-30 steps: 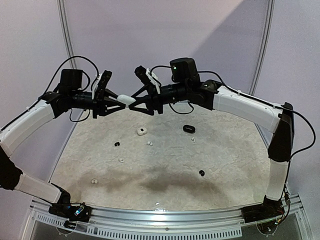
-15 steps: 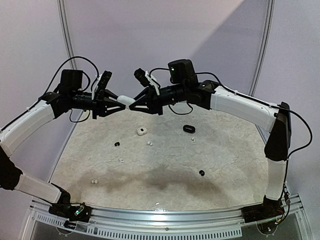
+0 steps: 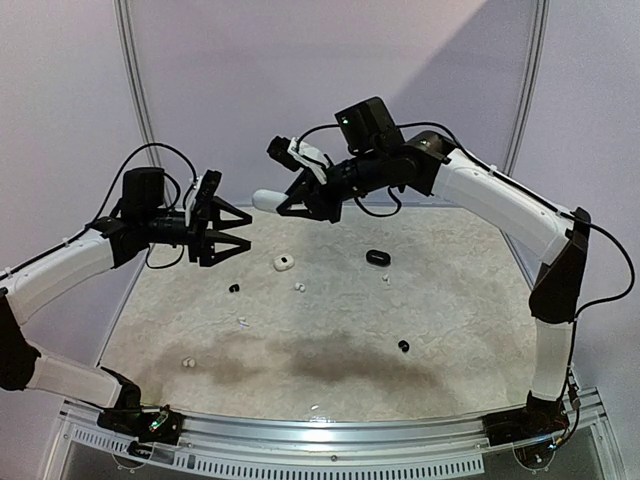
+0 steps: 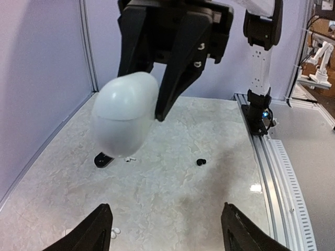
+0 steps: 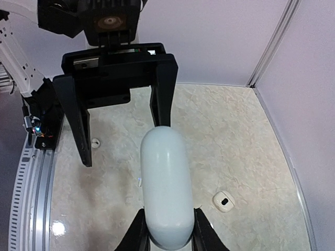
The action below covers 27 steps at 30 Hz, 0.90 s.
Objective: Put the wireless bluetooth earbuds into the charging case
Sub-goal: Pass from the right arm to the left
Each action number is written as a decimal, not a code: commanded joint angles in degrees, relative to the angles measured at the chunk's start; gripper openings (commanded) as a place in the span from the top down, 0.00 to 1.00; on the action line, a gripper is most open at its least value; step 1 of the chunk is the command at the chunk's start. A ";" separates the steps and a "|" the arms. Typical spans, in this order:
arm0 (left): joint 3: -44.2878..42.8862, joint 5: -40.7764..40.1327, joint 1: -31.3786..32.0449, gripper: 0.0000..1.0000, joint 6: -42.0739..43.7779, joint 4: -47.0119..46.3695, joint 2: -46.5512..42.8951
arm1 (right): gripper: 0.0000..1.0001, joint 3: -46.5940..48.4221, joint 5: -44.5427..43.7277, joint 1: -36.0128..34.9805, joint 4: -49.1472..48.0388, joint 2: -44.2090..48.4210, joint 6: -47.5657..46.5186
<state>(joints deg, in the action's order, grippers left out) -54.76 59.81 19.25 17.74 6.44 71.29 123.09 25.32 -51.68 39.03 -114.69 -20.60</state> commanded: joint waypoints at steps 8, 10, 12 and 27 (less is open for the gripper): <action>2.57 1.90 2.60 0.47 -9.10 -24.42 2.97 | 1.00 6.20 -8.52 -2.84 14.17 0.56 -7.70; 2.83 2.25 2.93 0.53 -8.60 -24.15 3.07 | 1.00 6.20 -8.42 -2.98 13.42 0.65 -7.62; 3.07 2.39 3.38 0.54 -7.92 -23.24 3.27 | 1.00 6.20 -7.86 -3.06 12.51 0.76 -7.32; 2.72 0.93 5.89 0.71 -6.09 -22.70 4.07 | 1.00 5.87 -6.41 -3.03 9.94 0.63 -7.00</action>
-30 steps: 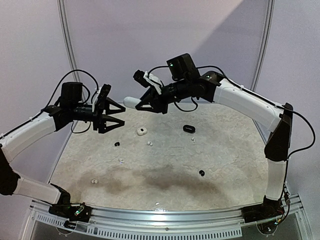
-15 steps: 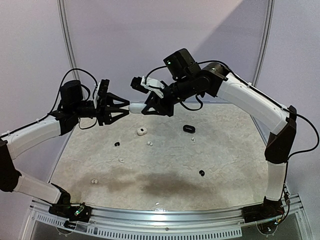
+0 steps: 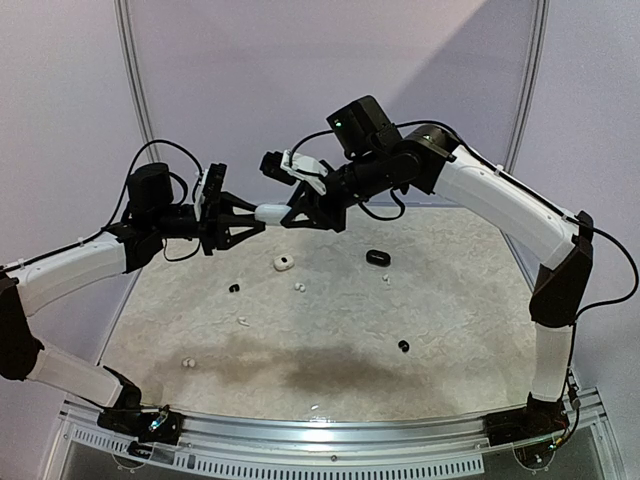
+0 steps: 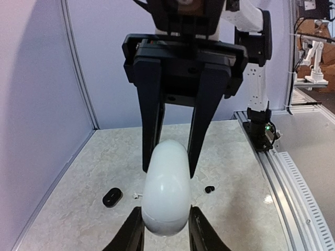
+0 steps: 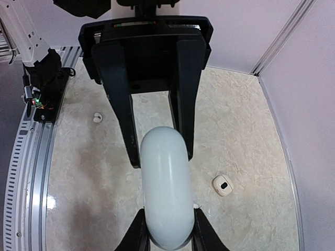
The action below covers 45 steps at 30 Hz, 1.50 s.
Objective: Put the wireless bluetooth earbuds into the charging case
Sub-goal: Pass from the right arm to the left, then open the charging case.
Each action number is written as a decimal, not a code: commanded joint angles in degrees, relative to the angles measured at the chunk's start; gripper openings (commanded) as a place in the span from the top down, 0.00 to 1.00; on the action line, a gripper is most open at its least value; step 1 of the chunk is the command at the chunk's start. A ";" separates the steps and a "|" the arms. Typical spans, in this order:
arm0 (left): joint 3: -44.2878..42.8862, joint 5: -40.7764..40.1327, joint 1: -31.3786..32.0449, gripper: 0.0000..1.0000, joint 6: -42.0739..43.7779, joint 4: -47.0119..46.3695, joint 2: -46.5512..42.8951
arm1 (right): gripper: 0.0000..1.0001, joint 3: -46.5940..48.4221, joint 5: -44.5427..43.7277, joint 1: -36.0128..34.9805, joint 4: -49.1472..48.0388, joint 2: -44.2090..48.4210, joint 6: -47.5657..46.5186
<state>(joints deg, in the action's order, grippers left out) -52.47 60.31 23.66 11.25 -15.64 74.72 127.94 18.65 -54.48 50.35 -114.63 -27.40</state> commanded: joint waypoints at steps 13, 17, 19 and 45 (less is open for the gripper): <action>0.93 -1.66 1.90 1.00 1.24 -0.79 -0.07 | 0.59 -2.49 -1.60 -0.23 -7.67 1.02 2.42; 0.89 -1.89 2.30 1.00 3.34 -0.45 -0.13 | 0.53 -3.21 -2.77 -0.21 -9.89 0.40 3.55; 0.88 -1.93 2.43 1.00 4.40 -0.19 -0.35 | 0.53 -3.14 -3.73 -0.25 -10.39 -0.09 3.99; -0.36 -4.81 4.11 1.00 27.57 19.54 -2.62 | 0.55 -3.14 -4.77 1.21 -12.42 -0.98 8.19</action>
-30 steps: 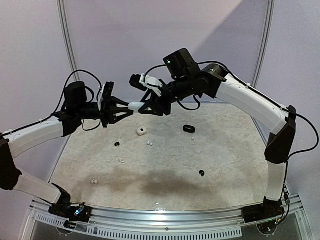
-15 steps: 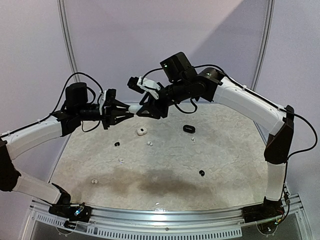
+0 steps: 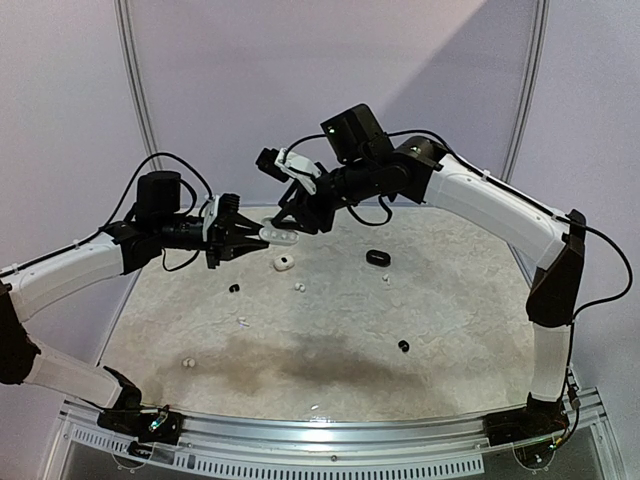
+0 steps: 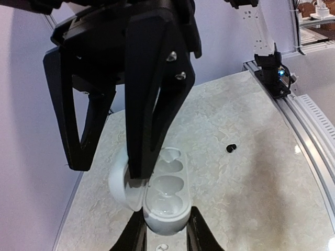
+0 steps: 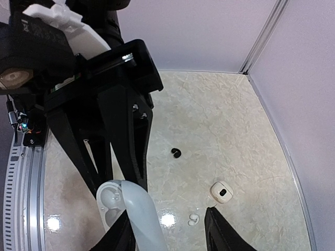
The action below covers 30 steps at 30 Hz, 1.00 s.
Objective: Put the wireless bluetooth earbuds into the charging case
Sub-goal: Open the charging case.
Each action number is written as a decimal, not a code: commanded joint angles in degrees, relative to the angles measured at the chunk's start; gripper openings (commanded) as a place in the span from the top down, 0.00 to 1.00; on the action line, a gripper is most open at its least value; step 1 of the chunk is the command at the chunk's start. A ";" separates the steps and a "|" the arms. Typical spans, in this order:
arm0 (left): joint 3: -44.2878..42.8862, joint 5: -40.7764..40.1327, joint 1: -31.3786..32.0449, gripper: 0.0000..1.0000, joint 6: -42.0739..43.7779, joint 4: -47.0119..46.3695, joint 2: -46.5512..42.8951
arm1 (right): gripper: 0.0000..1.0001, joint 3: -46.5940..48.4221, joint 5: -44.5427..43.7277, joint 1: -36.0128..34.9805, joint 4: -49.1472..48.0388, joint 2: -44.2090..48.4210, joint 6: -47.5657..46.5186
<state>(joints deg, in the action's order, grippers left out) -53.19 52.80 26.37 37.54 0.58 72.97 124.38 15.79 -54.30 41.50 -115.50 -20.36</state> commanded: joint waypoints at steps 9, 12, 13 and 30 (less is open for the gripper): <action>1.98 2.43 0.96 1.00 -16.83 -7.09 -0.26 | 0.53 0.26 -0.66 1.19 -2.21 -0.78 1.65; 2.90 1.88 0.55 1.00 -23.96 -10.98 0.88 | 0.52 0.36 1.29 1.87 -3.41 -0.79 3.53; 3.30 1.87 0.46 1.00 -25.43 -12.06 1.12 | 0.51 0.34 1.74 1.99 -3.94 -0.78 4.13; 5.20 -0.35 -0.32 1.00 -33.18 -17.79 3.36 | 0.37 0.80 6.57 3.22 -10.83 -0.27 10.39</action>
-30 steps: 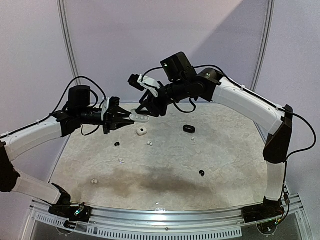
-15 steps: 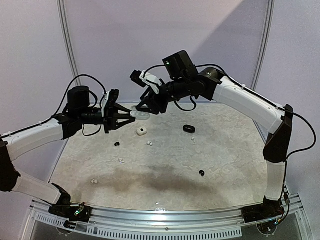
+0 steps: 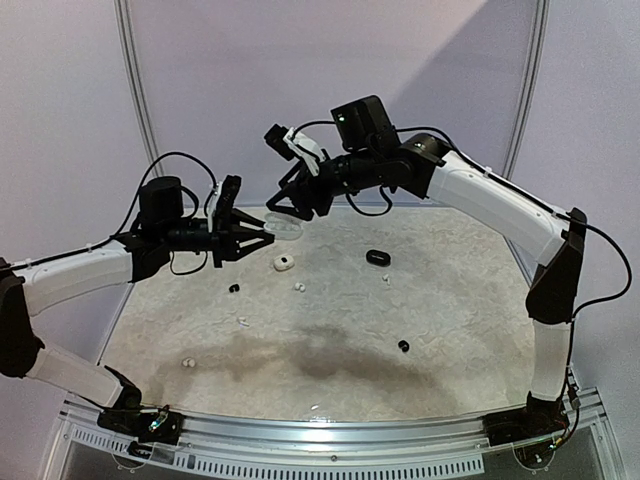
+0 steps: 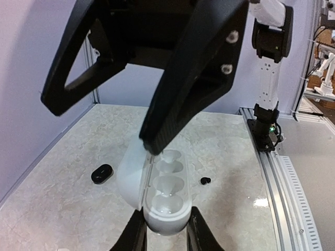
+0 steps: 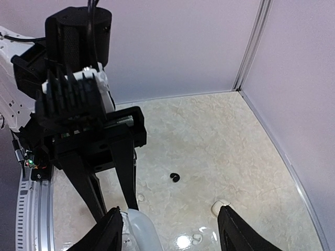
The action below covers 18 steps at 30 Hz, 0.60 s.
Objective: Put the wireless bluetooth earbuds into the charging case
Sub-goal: Open the charging case, then pick up the right earbud from the center of the board.
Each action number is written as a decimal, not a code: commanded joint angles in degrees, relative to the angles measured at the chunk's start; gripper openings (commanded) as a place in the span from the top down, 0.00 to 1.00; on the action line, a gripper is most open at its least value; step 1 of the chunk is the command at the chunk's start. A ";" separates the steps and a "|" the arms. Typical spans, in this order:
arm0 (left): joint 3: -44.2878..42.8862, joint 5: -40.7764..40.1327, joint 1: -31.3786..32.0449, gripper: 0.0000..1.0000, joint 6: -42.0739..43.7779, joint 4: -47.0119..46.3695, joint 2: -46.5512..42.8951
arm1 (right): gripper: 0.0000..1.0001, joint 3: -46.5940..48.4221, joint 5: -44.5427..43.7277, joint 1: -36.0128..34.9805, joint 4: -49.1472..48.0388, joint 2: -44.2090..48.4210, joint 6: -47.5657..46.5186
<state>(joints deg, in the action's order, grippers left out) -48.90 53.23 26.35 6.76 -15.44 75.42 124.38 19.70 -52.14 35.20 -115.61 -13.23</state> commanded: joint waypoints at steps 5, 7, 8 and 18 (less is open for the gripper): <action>0.99 -1.97 -1.58 1.00 -4.52 -2.20 1.05 | 0.30 0.66 3.84 1.53 -6.01 0.06 5.30; 1.16 -2.53 -2.51 1.00 -5.54 -2.19 1.05 | 0.28 -0.10 4.08 2.61 -7.84 0.48 8.38; 1.32 -3.10 -3.35 1.00 -6.04 -2.33 1.00 | 0.28 -0.73 3.55 3.38 -8.84 0.83 10.50; 4.37 -7.10 -10.51 1.00 -7.93 -1.22 -1.95 | 0.51 -7.37 -12.20 7.81 -10.62 -5.24 29.99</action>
<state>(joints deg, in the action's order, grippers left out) -46.04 48.23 18.24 -0.64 -17.19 75.75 117.95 14.41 -44.47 24.27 -116.05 8.40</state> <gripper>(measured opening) 0.223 0.527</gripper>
